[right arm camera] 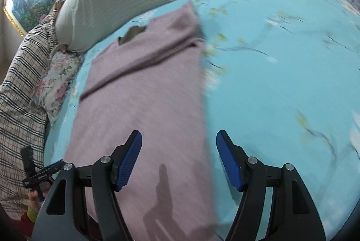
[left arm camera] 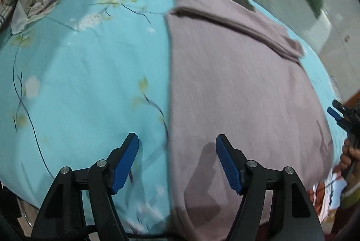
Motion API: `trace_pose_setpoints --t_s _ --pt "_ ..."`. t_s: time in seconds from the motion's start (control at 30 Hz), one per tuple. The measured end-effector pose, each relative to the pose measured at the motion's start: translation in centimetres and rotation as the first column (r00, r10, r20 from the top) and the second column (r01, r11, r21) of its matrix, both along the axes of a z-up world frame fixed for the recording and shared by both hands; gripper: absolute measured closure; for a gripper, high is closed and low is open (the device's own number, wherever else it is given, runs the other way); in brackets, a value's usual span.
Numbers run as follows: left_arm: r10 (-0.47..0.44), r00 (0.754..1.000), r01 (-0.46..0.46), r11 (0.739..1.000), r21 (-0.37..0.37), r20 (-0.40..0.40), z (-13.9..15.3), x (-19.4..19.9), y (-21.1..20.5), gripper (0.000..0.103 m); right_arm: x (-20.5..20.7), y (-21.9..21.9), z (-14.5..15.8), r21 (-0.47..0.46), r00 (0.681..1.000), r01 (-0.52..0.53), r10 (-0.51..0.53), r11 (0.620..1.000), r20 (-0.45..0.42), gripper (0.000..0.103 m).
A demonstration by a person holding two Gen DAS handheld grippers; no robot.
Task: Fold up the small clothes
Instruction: 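Grasp the sweater hem with the left tool while the right tool grasps it too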
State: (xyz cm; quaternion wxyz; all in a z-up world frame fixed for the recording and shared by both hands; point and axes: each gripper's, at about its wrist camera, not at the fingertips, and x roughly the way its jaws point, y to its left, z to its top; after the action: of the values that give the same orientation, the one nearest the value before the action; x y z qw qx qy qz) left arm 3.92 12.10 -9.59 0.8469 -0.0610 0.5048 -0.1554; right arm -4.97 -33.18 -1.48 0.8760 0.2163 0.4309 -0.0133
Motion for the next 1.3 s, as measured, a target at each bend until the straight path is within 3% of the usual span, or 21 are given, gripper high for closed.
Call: trace_pose_setpoints --t_s 0.1,0.17,0.23,0.3,0.4,0.47,0.5,0.57,0.63,0.73,0.93,1.03,1.17,1.23,1.3 --pt "-0.085 0.996 0.085 0.996 -0.011 0.002 0.0 -2.5 -1.1 0.031 -2.7 -1.3 -1.4 0.037 0.998 -0.001 0.003 0.999 -0.059 0.034" --pt "-0.145 0.989 0.145 0.989 -0.042 -0.011 -0.2 -4.0 -1.6 0.032 -4.2 -0.4 -1.6 0.069 0.994 -0.090 0.094 0.994 -0.048 0.034" --pt "-0.188 0.982 0.187 0.981 -0.048 -0.007 -0.3 -5.6 -1.9 0.033 -5.3 1.2 -1.9 0.158 0.975 -0.211 0.220 0.965 -0.040 0.034" --pt "-0.224 0.975 0.223 0.973 -0.057 -0.009 -0.4 -6.7 -2.1 0.033 -6.2 2.4 -2.1 0.161 0.960 -0.273 0.281 0.948 -0.025 0.034" --pt "-0.278 0.960 0.275 0.958 -0.079 -0.035 -0.8 -8.0 -2.4 0.045 -7.0 3.0 -2.4 0.193 0.946 -0.318 0.323 0.928 0.005 0.034" --pt "-0.308 0.948 0.302 0.950 -0.079 -0.079 -1.6 -8.5 -2.4 0.065 -7.4 2.3 -2.6 0.244 0.943 -0.329 0.329 0.912 0.043 0.039" --pt "-0.321 0.941 0.314 0.946 -0.078 -0.109 -2.2 -8.7 -2.4 0.069 -7.5 2.0 -2.8 0.265 0.943 -0.331 0.328 0.906 0.058 0.040" --pt "-0.327 0.937 0.322 0.945 -0.058 -0.120 -2.9 -9.2 -2.5 0.074 -7.6 0.9 -3.5 0.322 0.952 -0.306 0.297 0.896 0.079 0.043" --pt "-0.327 0.938 0.322 0.945 -0.061 -0.113 -2.8 -9.2 -2.5 0.074 -7.9 -0.3 -4.2 0.372 0.965 -0.260 0.247 0.891 0.082 0.053" --pt "-0.314 0.943 0.304 0.948 -0.092 -0.112 -2.5 -8.9 -2.0 0.074 -8.3 -1.5 -4.3 0.409 0.976 -0.217 0.191 0.886 0.102 0.055" --pt "-0.271 0.952 0.247 0.954 -0.172 -0.138 -2.6 -7.0 -0.8 0.074 -6.0 2.9 -3.6 0.392 0.937 -0.344 0.336 0.853 0.092 0.054" --pt "-0.273 0.953 0.253 0.955 -0.155 -0.129 -2.5 -6.8 -1.1 0.078 -6.3 2.3 -4.2 0.387 0.943 -0.324 0.328 0.863 0.060 0.054" --pt "-0.265 0.956 0.244 0.956 -0.162 -0.127 -2.8 -7.3 -0.2 0.095 -7.2 0.5 -5.2 0.434 0.965 -0.254 0.256 0.864 0.054 0.074" --pt "-0.261 0.958 0.238 0.955 -0.177 -0.118 -2.8 -7.4 0.1 0.096 -7.2 1.2 -4.9 0.419 0.963 -0.264 0.265 0.869 0.057 0.094" --pt "-0.267 0.959 0.246 0.950 -0.191 -0.094 -2.2 -7.5 -0.1 0.097 -7.4 1.7 -3.8 0.415 0.959 -0.282 0.261 0.865 0.109 0.094"
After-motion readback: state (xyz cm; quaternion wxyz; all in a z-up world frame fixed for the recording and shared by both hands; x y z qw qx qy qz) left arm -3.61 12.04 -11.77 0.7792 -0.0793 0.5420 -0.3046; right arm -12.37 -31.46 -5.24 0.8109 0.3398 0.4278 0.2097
